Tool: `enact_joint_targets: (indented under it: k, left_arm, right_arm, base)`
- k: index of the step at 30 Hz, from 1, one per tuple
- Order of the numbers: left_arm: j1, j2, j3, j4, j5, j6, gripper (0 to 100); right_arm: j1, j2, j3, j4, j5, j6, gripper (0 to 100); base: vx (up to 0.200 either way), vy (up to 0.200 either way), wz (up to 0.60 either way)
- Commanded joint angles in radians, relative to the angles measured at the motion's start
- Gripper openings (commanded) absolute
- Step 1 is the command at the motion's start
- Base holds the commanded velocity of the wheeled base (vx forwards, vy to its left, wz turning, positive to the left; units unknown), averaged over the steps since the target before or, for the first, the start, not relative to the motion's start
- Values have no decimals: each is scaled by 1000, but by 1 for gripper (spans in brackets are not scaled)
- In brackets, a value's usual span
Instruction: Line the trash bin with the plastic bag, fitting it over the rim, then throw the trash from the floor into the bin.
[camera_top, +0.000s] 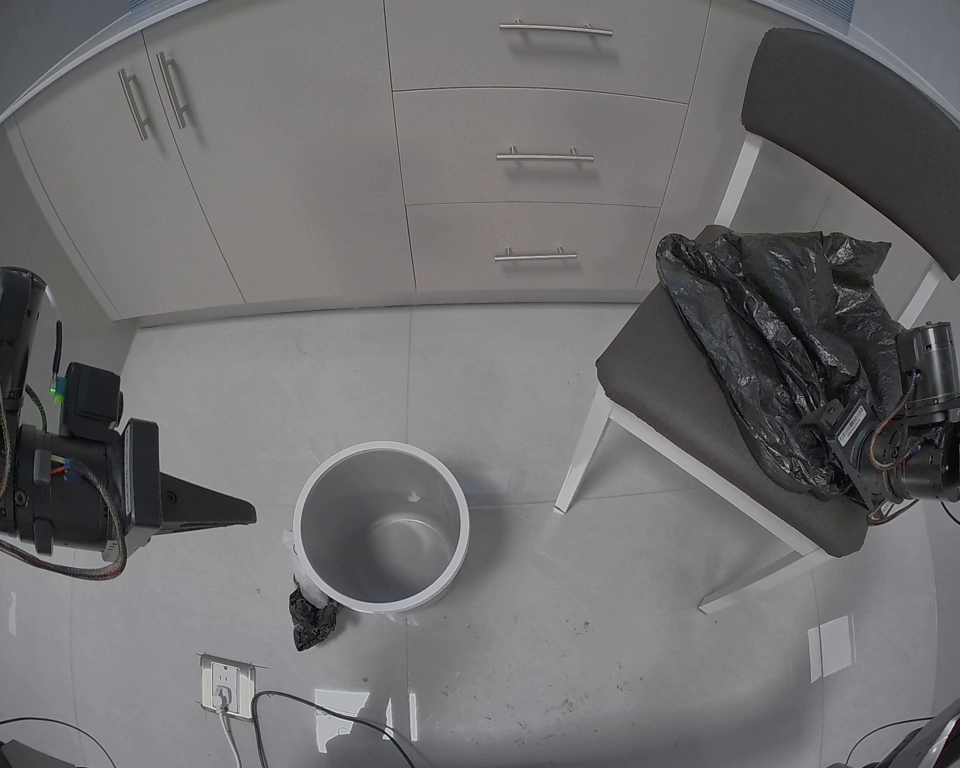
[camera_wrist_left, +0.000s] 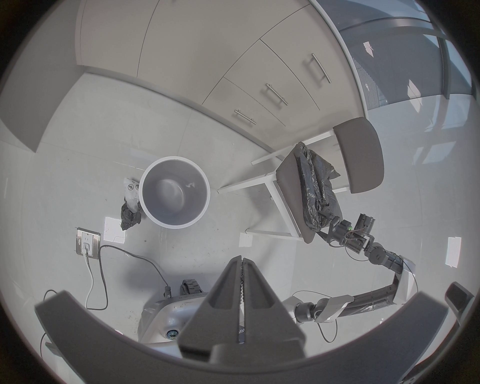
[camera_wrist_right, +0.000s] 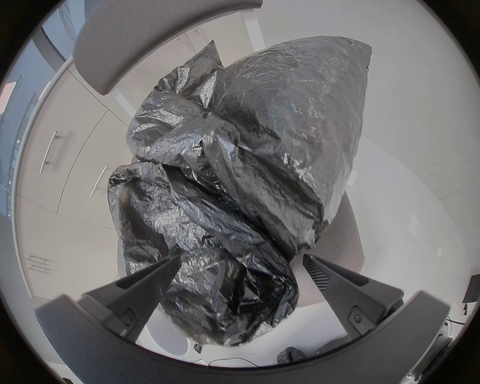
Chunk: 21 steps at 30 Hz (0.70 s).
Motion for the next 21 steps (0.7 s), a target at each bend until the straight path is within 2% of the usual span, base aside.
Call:
enact_joint_targets:
  k: [1, 20, 21]
  left_arm:
    - [0, 2, 0, 1, -1, 1, 0]
    - [-2, 15, 2, 1, -1, 1, 0]
    - [-2, 15, 2, 1, -1, 1, 0]
  right_arm:
    - [-15, 15, 0, -19, 1, -5, 100]
    - [-11, 62, -11, -61, -5, -5, 100]
    - [-9, 62, -11, -61, -3, -5, 0]
  base:
    - [0, 0, 0]
    - [0, 0, 0]
    - [0, 0, 0]
